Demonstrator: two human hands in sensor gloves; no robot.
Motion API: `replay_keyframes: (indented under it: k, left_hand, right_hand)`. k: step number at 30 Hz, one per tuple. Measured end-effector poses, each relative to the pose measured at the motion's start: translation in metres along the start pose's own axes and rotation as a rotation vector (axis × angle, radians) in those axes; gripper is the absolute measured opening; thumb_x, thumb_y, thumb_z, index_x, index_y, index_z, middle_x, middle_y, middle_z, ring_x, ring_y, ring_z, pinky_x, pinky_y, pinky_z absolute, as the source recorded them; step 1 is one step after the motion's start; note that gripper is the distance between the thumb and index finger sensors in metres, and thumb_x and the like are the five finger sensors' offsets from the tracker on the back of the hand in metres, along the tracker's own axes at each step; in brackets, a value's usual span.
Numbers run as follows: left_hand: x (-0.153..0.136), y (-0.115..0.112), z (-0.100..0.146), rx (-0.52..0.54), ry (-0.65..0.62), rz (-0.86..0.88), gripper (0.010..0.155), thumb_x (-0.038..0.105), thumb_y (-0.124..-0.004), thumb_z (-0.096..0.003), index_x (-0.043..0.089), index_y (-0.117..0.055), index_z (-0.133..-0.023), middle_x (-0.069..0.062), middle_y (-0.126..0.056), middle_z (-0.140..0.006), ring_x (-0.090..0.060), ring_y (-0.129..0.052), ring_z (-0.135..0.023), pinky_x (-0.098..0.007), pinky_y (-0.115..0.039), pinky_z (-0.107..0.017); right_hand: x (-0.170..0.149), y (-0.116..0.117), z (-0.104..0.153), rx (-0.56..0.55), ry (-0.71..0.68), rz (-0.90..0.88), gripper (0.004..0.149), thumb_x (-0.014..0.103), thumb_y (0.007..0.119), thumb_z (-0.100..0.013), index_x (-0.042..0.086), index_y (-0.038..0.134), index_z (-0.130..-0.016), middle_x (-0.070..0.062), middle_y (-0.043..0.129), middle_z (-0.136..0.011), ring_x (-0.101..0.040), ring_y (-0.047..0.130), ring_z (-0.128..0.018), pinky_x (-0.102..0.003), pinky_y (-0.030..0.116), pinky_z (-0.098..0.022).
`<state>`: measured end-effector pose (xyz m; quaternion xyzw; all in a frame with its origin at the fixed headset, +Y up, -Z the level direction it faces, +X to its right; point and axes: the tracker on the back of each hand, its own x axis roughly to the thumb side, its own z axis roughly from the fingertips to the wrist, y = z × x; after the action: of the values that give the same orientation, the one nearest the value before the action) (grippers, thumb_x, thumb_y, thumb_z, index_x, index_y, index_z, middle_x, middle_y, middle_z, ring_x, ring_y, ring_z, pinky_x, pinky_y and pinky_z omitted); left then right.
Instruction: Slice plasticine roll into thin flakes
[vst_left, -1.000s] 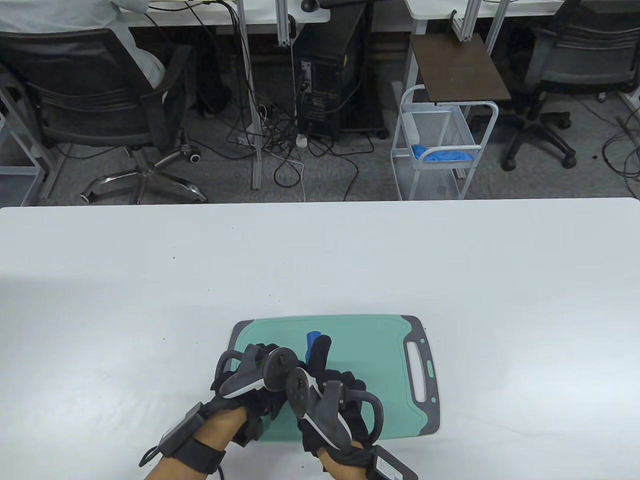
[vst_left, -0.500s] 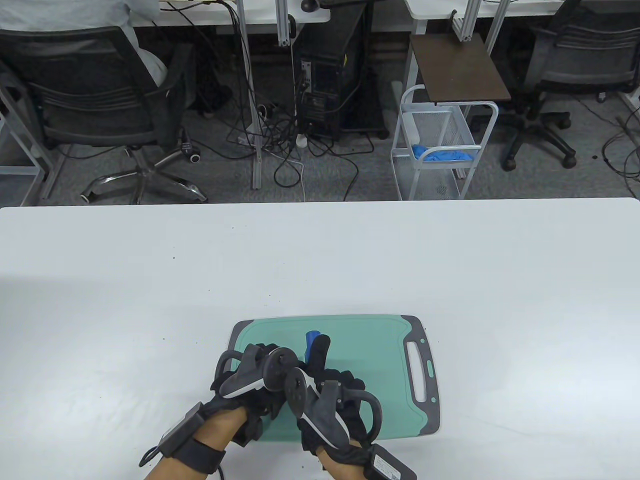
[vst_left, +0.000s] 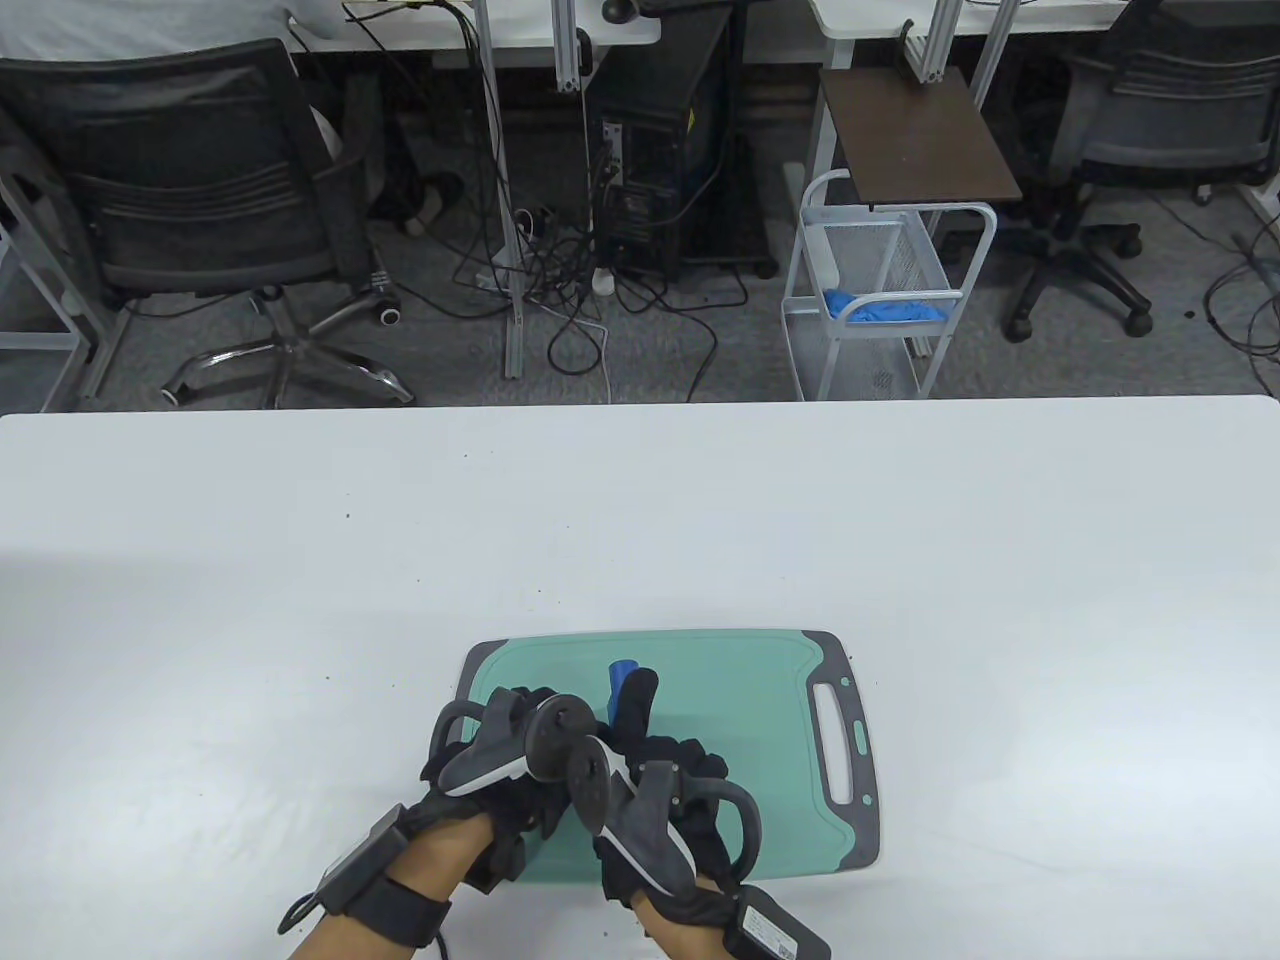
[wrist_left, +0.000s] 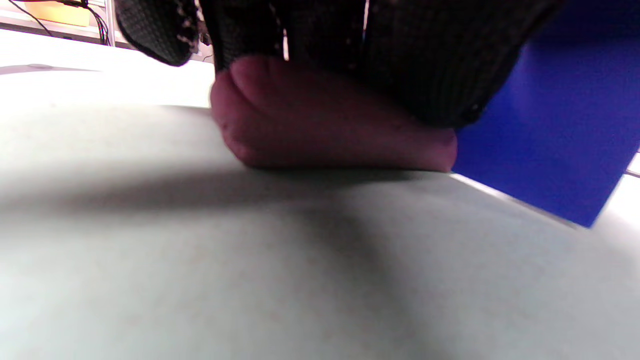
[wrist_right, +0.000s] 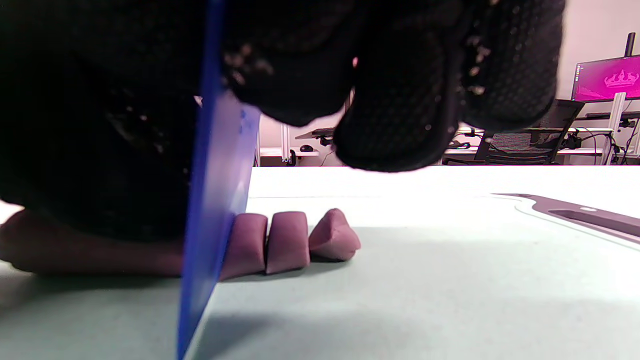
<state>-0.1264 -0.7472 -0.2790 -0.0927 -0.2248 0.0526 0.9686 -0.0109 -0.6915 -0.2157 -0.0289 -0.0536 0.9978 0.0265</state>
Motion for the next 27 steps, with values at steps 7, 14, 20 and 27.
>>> replay_keyframes:
  k: [7,14,20,27]
  left_hand:
    - [0.000,0.000,0.000,0.000,0.000,0.000,0.047,0.052,-0.087,-0.0340,0.037,-0.088,-0.079,0.011,-0.096,-0.087,-0.028,-0.089,-0.092,-0.056,-0.068,-0.073]
    - [-0.001,0.001,0.000,-0.013,-0.001,0.016,0.048,0.052,-0.087,-0.0340,0.037,-0.089,-0.079,0.010,-0.096,-0.087,-0.029,-0.088,-0.092,-0.056,-0.068,-0.073]
    - [-0.005,0.004,0.001,-0.050,-0.012,0.031,0.048,0.047,-0.085,-0.0353,0.038,-0.089,-0.082,0.009,-0.096,-0.089,-0.030,-0.087,-0.094,-0.058,-0.068,-0.072]
    - [-0.007,0.004,0.003,-0.041,0.003,0.017,0.048,0.046,-0.088,-0.0344,0.040,-0.089,-0.082,0.009,-0.097,-0.087,-0.030,-0.089,-0.093,-0.058,-0.069,-0.072]
  right_hand:
    - [-0.001,0.001,-0.002,-0.005,0.002,-0.012,0.082,0.040,0.080,-0.045,0.011,0.031,-0.104,-0.002,0.093,-0.038,-0.032,0.099,-0.043,-0.061,0.080,-0.048]
    - [-0.001,0.000,-0.010,0.004,0.018,-0.042,0.082,0.040,0.080,-0.045,0.012,0.030,-0.104,-0.003,0.093,-0.039,-0.033,0.099,-0.044,-0.061,0.079,-0.049]
    - [-0.005,0.001,-0.018,0.014,0.033,-0.073,0.082,0.040,0.080,-0.045,0.012,0.030,-0.104,-0.003,0.093,-0.040,-0.033,0.099,-0.045,-0.061,0.078,-0.050]
    - [-0.008,0.004,-0.020,0.027,0.030,-0.098,0.083,0.040,0.080,-0.045,0.013,0.030,-0.104,-0.003,0.093,-0.041,-0.033,0.098,-0.045,-0.061,0.078,-0.051]
